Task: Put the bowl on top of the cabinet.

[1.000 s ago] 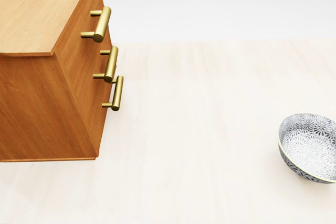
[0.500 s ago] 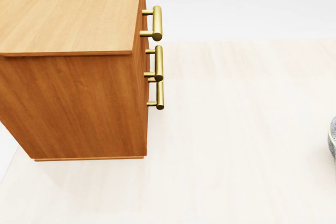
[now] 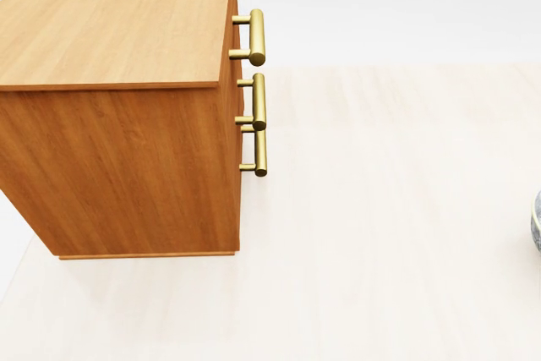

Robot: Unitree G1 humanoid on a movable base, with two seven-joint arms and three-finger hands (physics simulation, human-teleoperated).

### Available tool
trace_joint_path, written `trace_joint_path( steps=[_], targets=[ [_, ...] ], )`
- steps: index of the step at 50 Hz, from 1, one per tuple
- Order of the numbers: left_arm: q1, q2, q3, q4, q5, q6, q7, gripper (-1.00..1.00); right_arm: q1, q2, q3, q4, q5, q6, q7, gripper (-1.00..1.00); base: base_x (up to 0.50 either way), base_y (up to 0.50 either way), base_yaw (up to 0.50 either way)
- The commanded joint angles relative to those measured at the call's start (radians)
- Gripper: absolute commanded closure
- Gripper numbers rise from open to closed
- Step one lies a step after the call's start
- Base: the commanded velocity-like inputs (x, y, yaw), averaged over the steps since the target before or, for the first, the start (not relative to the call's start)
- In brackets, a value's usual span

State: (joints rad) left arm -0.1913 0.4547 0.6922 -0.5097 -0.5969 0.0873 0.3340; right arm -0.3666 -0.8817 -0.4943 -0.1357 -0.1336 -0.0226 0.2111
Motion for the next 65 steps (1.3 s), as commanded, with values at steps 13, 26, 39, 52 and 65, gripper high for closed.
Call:
trace_joint_path(
  steps=[13, 26, 39, 52, 65],
  targets=[
    [-0.006, 0.005, 0.001, -0.005, 0.0, 0.0, 0.004, -1.0, -0.476, -0.27, 0.28, 1.285, -0.639, -0.002, 0.244, -1.0, 0.0, 0.0, 0.0],
    [-0.005, 0.003, 0.0, -0.008, 0.001, 0.0, 0.003, -1.0, -0.395, -0.251, 0.281, 1.291, -0.618, 0.023, 0.308, -1.0, 0.0, 0.0, 0.0],
    [-0.006, 0.004, -0.001, -0.009, 0.003, 0.0, 0.003, -1.0, -0.384, -0.255, 0.28, 1.279, -0.616, 0.027, 0.331, -1.0, 0.0, 0.0, 0.0],
    [-0.006, 0.002, -0.001, -0.002, 0.005, 0.0, 0.001, -1.0, -0.385, -0.185, 0.294, 1.284, -0.63, 0.041, 0.308, -1.0, 0.0, 0.0, 0.0],
    [-0.005, -0.001, -0.006, 0.0, 0.011, 0.0, 0.0, -1.0, -0.319, -0.134, 0.296, 1.264, -0.62, 0.032, 0.338, -1.0, 0.0, 0.0, 0.0]
  ],
)
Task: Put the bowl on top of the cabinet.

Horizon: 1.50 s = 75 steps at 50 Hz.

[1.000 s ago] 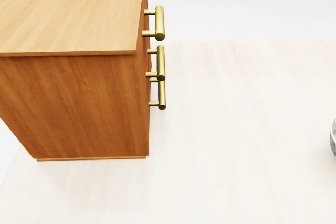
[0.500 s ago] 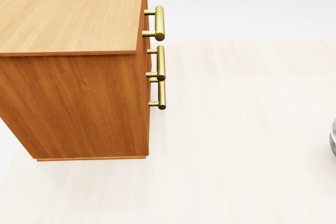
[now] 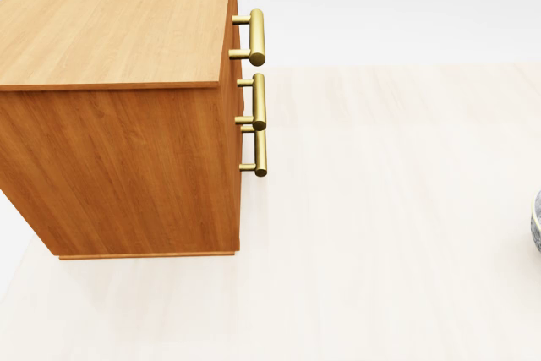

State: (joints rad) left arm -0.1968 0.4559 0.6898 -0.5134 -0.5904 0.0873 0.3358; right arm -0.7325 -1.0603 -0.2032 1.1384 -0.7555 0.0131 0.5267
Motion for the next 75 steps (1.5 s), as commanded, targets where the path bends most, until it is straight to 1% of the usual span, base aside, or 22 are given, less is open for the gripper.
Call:
trace_joint_path(
  steps=[1, 5, 9, 13, 26, 28, 31, 36, 44, 57, 75],
  targets=[
    [0.0, -0.002, -0.003, 0.004, 0.004, 0.0, -0.002, -1.0, 0.051, 0.048, 0.003, -0.011, 0.004, -0.004, 0.025, -1.0, 0.0, 0.0, 0.0],
    [-0.002, -0.001, -0.004, 0.007, 0.005, 0.0, -0.002, -1.0, 0.052, 0.058, 0.007, -0.006, -0.001, -0.005, 0.018, -1.0, 0.0, 0.0, 0.0],
    [-0.001, 0.0, -0.001, 0.004, 0.003, 0.0, -0.001, -1.0, 0.033, 0.06, 0.005, -0.013, 0.001, 0.01, 0.034, -1.0, 0.0, 0.0, 0.0],
    [-0.002, 0.0, -0.002, 0.008, 0.004, 0.0, -0.002, -1.0, 0.018, 0.069, 0.014, -0.013, -0.01, 0.014, 0.035, -1.0, 0.0, 0.0, 0.0],
    [-0.002, 0.001, -0.001, 0.011, 0.003, 0.0, -0.002, -1.0, 0.012, 0.138, 0.036, 0.021, -0.015, 0.023, 0.003, -1.0, 0.0, 0.0, 0.0],
    [-0.001, 0.001, -0.003, 0.012, 0.004, 0.0, -0.003, -1.0, 0.002, 0.154, 0.037, 0.032, -0.008, 0.033, 0.002, -1.0, 0.0, 0.0, 0.0],
    [-0.002, 0.004, 0.003, 0.014, -0.001, 0.0, -0.002, -1.0, -0.003, 0.167, 0.045, 0.037, -0.005, 0.038, 0.0, -1.0, 0.0, 0.0, 0.0],
    [-0.002, 0.005, 0.003, 0.01, -0.003, 0.0, 0.0, -1.0, 0.0, 0.185, 0.054, 0.045, -0.007, 0.036, -0.009, -1.0, 0.0, 0.0, 0.0],
    [-0.002, 0.005, 0.001, 0.008, -0.002, 0.0, 0.002, -1.0, 0.001, 0.192, 0.057, 0.045, -0.008, 0.042, -0.008, -1.0, 0.0, 0.0, 0.0],
    [-0.002, 0.002, -0.002, 0.013, 0.003, 0.0, 0.0, -1.0, 0.01, 0.217, 0.07, 0.072, -0.013, 0.042, -0.026, -1.0, 0.0, 0.0, 0.0],
    [0.0, 0.001, 0.001, 0.005, 0.002, 0.0, 0.001, -1.0, 0.038, 0.247, 0.078, 0.098, -0.003, 0.035, -0.05, -1.0, 0.0, 0.0, 0.0]
  ],
)
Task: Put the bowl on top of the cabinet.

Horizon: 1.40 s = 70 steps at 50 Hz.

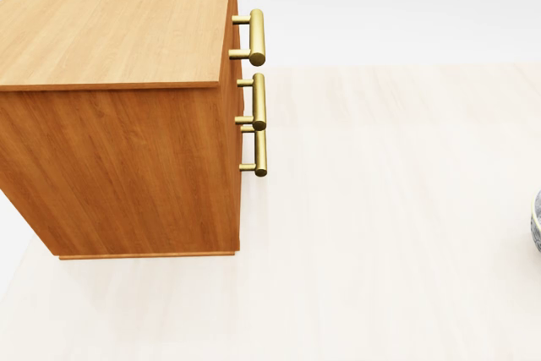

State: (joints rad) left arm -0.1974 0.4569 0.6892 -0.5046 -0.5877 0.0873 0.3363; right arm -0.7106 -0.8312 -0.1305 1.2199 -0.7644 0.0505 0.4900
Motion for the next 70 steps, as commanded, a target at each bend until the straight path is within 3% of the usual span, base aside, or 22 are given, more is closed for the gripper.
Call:
trace_joint_path(
  steps=[1, 52, 53, 54, 70],
  targets=[
    [0.0, 0.0, 0.002, -0.004, -0.001, 0.0, 0.001, -1.0, 0.019, 0.019, 0.005, 0.018, 0.009, -0.002, -0.013, -1.0, 0.0, 0.0, 0.0],
    [0.001, 0.0, 0.003, -0.003, -0.001, 0.0, -0.001, -1.0, 0.106, 0.09, 0.021, 0.075, 0.068, -0.02, -0.071, -1.0, 0.0, 0.0, 0.0],
    [0.001, 0.0, 0.003, -0.002, 0.0, 0.0, -0.001, -1.0, 0.106, 0.091, 0.021, 0.075, 0.069, -0.022, -0.07, -0.44, 0.0, 0.0, 0.0],
    [0.001, 0.0, 0.003, -0.003, -0.001, 0.0, -0.001, -1.0, 0.109, 0.091, 0.02, 0.075, 0.071, -0.024, -0.073, 1.0, 0.0, 0.0, 0.0],
    [0.004, -0.003, 0.002, -0.002, 0.002, 0.0, -0.003, -1.0, 0.115, 0.084, 0.019, 0.067, 0.078, -0.026, -0.071, 1.0, 0.0, 0.0, 0.0]
  ],
)
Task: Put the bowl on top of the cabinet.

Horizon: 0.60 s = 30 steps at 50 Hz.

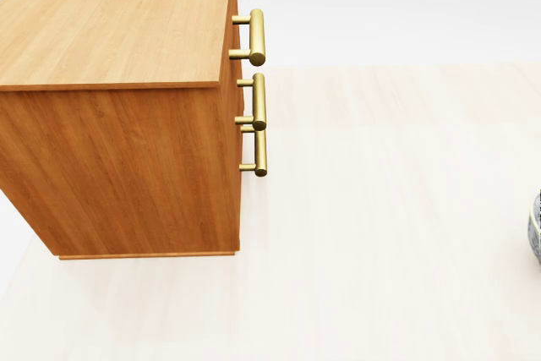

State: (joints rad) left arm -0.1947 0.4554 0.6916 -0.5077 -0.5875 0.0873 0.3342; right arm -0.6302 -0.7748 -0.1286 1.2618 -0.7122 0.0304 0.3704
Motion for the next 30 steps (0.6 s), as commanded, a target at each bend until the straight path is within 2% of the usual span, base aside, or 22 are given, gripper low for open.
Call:
trace_joint_path(
  steps=[1, 9, 13, 15, 17, 20, 23, 24, 28, 29, 30],
  targets=[
    [0.001, -0.001, 0.0, 0.001, 0.001, 0.0, -0.001, -1.0, 0.034, 0.028, 0.017, 0.025, 0.026, -0.006, 0.047, 1.0, 0.0, 0.0, 0.0],
    [0.001, -0.002, -0.001, 0.005, 0.003, 0.0, -0.003, -1.0, 0.006, -0.008, 0.012, 0.016, 0.017, -0.004, 0.033, 1.0, 0.0, 0.0, 0.0],
    [0.0, -0.002, -0.002, 0.004, 0.004, 0.0, -0.002, -1.0, -0.055, -0.065, 0.016, -0.009, -0.02, 0.027, 0.056, 1.0, 0.0, 0.0, 0.0],
    [0.001, -0.004, -0.007, 0.005, 0.009, 0.0, -0.004, -1.0, -0.156, -0.111, 0.005, -0.032, -0.037, 0.057, 0.087, 1.0, 0.0, 0.0, 0.0],
    [-0.001, -0.002, -0.004, 0.003, 0.008, 0.0, -0.003, -1.0, -0.231, -0.136, 0.011, -0.047, -0.068, 0.057, 0.096, 1.0, 0.0, 0.0, 0.0],
    [-0.002, -0.002, -0.006, 0.004, 0.008, 0.0, -0.003, -1.0, -0.516, -0.185, 0.053, -0.073, -0.175, 0.057, 0.123, 1.0, 0.0, 0.0, 0.0],
    [-0.002, -0.002, -0.003, 0.005, 0.006, 0.0, -0.003, -1.0, -0.7, -0.191, 0.092, -0.053, -0.293, 0.057, 0.093, 1.0, 0.0, 0.0, 0.0],
    [-0.002, -0.002, -0.001, 0.003, 0.004, 0.0, -0.001, -1.0, -0.813, -0.164, 0.09, -0.035, -0.317, 0.057, 0.087, 1.0, 0.0, 0.0, 0.0],
    [-0.002, -0.001, -0.002, 0.0, 0.003, 0.0, 0.0, -1.0, -0.988, -0.086, 0.12, 0.002, -0.424, 0.057, 0.053, 1.0, 0.0, 0.0, 0.0],
    [-0.001, -0.001, -0.002, 0.0, 0.003, 0.0, 0.0, -1.0, -0.994, -0.083, 0.113, 0.008, -0.435, 0.057, 0.051, 1.0, 0.0, 0.0, 0.0],
    [-0.002, -0.001, -0.001, 0.001, 0.003, 0.0, 0.0, -1.0, -1.029, -0.047, 0.129, 0.013, -0.465, 0.056, 0.057, 1.0, 0.0, 0.0, 0.0]
  ],
)
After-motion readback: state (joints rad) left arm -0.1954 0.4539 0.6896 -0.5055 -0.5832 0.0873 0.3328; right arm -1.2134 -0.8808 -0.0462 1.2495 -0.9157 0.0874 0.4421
